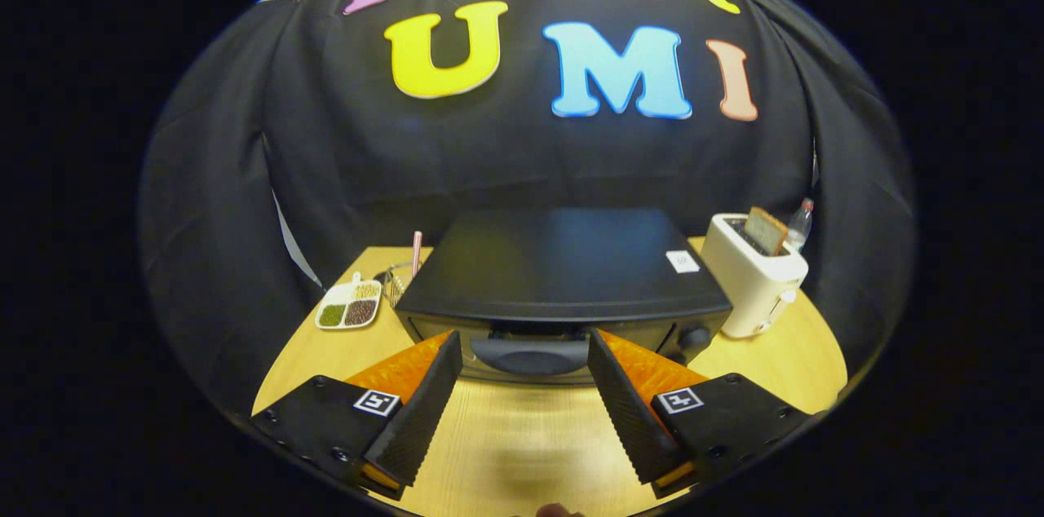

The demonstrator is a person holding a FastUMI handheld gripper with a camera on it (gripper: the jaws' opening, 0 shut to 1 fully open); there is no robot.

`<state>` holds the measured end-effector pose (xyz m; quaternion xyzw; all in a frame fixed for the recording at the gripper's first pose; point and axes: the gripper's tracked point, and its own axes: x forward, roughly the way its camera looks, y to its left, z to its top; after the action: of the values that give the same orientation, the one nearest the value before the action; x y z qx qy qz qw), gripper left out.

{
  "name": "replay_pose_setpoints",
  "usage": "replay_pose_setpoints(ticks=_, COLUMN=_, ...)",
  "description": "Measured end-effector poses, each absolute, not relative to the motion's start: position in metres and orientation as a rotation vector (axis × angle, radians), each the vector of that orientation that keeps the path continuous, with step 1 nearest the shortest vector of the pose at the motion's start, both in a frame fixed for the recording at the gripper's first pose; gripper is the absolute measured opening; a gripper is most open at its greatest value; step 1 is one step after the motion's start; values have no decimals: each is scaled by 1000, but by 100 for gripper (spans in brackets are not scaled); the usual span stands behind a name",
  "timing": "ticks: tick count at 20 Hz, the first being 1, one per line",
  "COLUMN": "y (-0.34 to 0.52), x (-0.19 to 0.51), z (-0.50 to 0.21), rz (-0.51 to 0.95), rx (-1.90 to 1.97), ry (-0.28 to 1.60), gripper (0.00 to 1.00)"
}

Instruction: Open the toaster oven, put the food inside, and close the toaster oven door.

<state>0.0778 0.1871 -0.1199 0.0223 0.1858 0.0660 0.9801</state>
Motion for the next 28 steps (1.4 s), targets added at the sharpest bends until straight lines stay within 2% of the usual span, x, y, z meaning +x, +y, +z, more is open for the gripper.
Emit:
replay_pose_setpoints(ticks=6, y=126, x=34, z=-66, rz=61, rx=45, ry=208, gripper=98)
replay_pose_setpoints(ticks=18, y=-6, x=-40, z=-29, rz=-139, rx=56, ry=39, gripper=98)
replay_pose_setpoints(ticks=28, y=-4, x=-46, z=-31, rz=-134, rx=65, ry=49, gripper=98)
